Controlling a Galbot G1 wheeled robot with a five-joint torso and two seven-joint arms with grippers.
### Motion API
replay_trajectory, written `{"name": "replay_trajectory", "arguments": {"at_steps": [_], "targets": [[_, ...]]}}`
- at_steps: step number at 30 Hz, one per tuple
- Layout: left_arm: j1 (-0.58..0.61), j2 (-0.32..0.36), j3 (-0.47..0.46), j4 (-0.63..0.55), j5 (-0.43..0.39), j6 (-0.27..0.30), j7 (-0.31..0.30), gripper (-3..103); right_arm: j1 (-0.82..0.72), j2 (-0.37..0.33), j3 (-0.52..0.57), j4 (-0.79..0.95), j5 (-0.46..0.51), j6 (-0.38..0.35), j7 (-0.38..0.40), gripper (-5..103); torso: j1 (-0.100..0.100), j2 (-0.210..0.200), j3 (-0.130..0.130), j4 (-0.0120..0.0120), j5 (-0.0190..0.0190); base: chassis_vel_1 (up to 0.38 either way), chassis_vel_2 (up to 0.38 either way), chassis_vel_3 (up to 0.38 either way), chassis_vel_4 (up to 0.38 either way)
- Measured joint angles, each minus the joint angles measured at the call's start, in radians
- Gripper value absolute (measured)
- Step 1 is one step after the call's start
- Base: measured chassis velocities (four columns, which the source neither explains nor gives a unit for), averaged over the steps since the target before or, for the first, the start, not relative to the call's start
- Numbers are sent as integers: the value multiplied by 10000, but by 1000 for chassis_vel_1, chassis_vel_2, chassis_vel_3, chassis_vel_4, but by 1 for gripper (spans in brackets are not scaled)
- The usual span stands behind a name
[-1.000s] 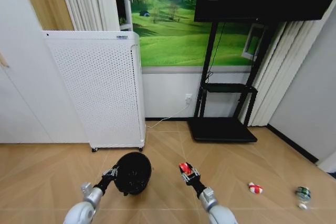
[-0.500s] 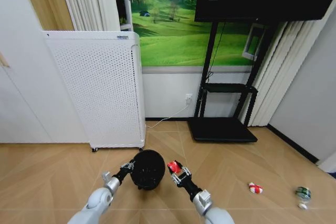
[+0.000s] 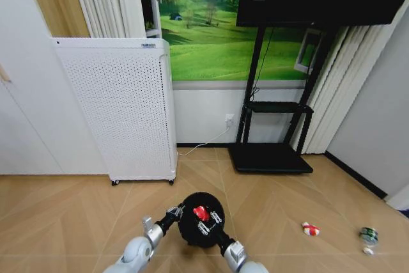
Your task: Pick up the trash bin and place the garbage on the floor into it.
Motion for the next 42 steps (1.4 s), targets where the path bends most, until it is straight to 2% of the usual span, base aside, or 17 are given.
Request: {"name": "replay_trajectory", "arguments": {"at_steps": [3,5,7,8,9,11,12,13,15,18,23,26,28,31,42], "targets": [[101,11,-60,-88,0,4,-7,7,1,-9,36,-36,-168,126,-82,44,0,0,0,0,-1,0,0,0,0],[142,-6,-114,-108,8,4,-41,7,-9,-8,76,-41,-273,199,-89,52,-1,0,0,0,-1,0,0,0,0],[148,-13,-123,-109,9,4,-49,7,-16,-7,87,-40,-283,209,-99,52,0,0,0,0,-1,0,0,0,0],[183,-33,-153,-108,8,4,-70,7,-32,-7,131,-18,-303,237,-145,63,0,0,0,-1,-1,0,0,0,0],[223,-47,-168,-109,6,4,-79,7,-35,-3,159,1,-323,262,-165,69,-1,0,0,-1,-1,0,0,0,0],[252,-56,-181,-109,7,4,-84,7,-37,2,179,10,-333,282,-177,69,0,0,0,-1,-1,0,0,0,0],[301,-70,-201,-111,6,4,-93,7,-39,5,200,16,-336,311,-189,74,0,0,0,-1,-2,0,0,0,0],[360,-73,-242,-130,4,4,-109,7,-42,3,222,74,-331,335,-195,85,-1,0,0,0,-2,0,0,0,0],[377,-70,-270,-134,4,4,-113,7,-41,-2,232,116,-322,343,-195,85,0,0,0,-1,-2,0,0,0,0],[447,-57,-494,-174,-12,6,-171,7,-44,7,363,255,-108,399,-133,99,0,0,0,-1,-2,0,0,0,0],[742,-114,-1125,-366,-198,9,-289,7,90,152,766,183,304,371,343,100,0,0,0,-4,-3,0,0,0,0],[1318,7,-2118,-643,-335,14,-318,7,568,173,1273,-455,1051,255,896,100,0,0,0,0,-2,0,0,0,0],[1414,45,-2259,-689,-338,15,-305,7,661,150,1332,-616,1139,253,939,100,0,0,0,2,-2,0,0,0,0],[1857,135,-2968,-1025,-406,17,-255,7,1021,-93,1454,-1403,1583,132,1140,100,0,0,0,3,-2,0,0,0,0],[2526,-122,-3779,-1515,-404,25,-252,7,895,-86,1221,-1817,1641,84,1162,100,0,0,0,0,-2,-11,-7,11,11]]}}
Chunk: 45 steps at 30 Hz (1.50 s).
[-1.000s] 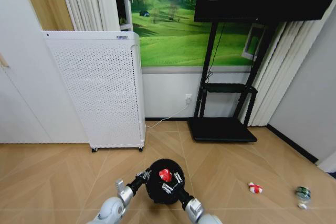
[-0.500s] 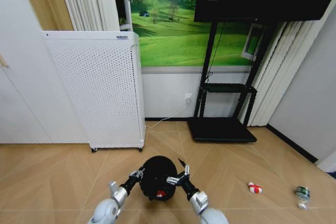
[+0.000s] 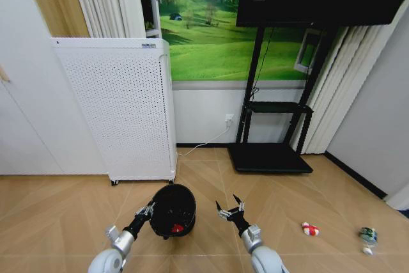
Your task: Pick up the trash bin and place the garbage on the floor into it.
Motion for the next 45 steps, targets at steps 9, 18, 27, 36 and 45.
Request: {"name": "replay_trajectory", "arguments": {"at_steps": [9,18,27,36,45], "targets": [[227,-68,-78,-435,64,14,-84,7,-55,-106,25,83,-132,1,-71,100,1,0,2,-3,10,-157,-136,136,148],[386,-30,-166,-810,22,76,-211,7,-82,-104,131,24,-307,140,-78,100,0,0,0,-2,7,-253,-238,245,259],[477,-91,-162,-1038,17,106,-225,7,-66,14,147,-200,-385,360,-23,100,1,0,1,-1,-5,-354,-343,337,356],[334,-290,-215,-848,381,82,-1487,7,0,132,248,-342,-384,434,512,100,1,0,2,-5,7,-297,-266,264,248],[-187,-475,-846,-570,736,-357,-3416,7,164,98,267,-1173,-734,204,493,100,0,0,0,2,-1,47,10,-17,-24]]}}
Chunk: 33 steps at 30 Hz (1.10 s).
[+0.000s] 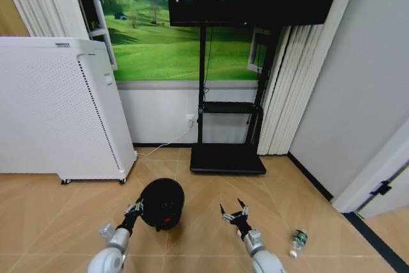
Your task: Pick up the trash bin and place the garbage on the floor into it.
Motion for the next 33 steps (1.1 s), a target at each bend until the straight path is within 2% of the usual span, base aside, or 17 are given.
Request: {"name": "replay_trajectory", "arguments": {"at_steps": [3,6,11,21,33], "targets": [[-47,31,-267,50,61,-80,-86,7,107,32,-40,-387,-64,-6,-48,100,0,0,-1,0,-1,36,33,-41,-59],[-42,116,-848,30,17,-133,-69,7,535,188,-143,-1587,-382,166,-63,100,0,0,0,-2,6,0,0,0,0],[13,200,-1304,-65,-46,-179,136,7,1043,311,-149,-3071,-779,412,-88,100,0,0,0,-3,3,0,0,0,0],[2,80,-1335,-89,-61,-221,198,7,1081,183,-124,-4378,-699,454,-293,100,0,0,1,-8,3,0,0,0,0],[72,22,-1143,-277,-51,-250,361,7,2314,485,-243,-6079,-1098,697,-245,100,0,0,0,-1,3,0,0,0,0]]}}
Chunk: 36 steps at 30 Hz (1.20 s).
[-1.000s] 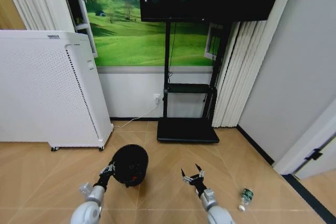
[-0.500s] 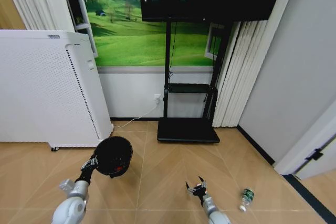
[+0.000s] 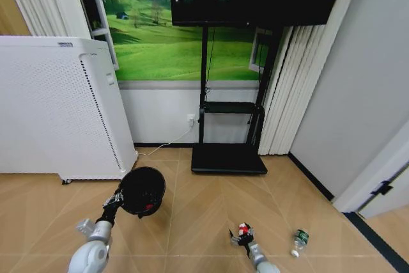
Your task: Pick up the trash bin and place the garbage on the floor into it.
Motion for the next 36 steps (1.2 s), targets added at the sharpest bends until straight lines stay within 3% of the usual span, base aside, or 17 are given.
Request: {"name": "replay_trajectory", "arguments": {"at_steps": [17,18,24,30,36], "targets": [[-8,-57,50,-18,-31,-54,95,7,410,-72,-26,-1339,-128,85,-122,102,0,0,0,-2,2,0,0,0,0],[0,-58,43,-46,-38,-56,95,7,436,-54,-26,-1413,-132,107,-122,94,0,0,-1,-2,-2,0,0,0,0],[9,-56,1,-53,-74,-61,98,7,430,-44,-27,-1405,-134,135,-152,78,0,0,-1,-2,0,0,0,0,0],[-4,-68,14,42,-61,-76,100,7,347,-95,-17,-1267,-1,144,-179,50,0,0,0,-2,0,0,0,0,0],[-6,-59,11,124,-55,-78,104,7,190,-152,-4,-990,198,144,-179,35,0,0,0,-2,0,0,0,0,0]]}}
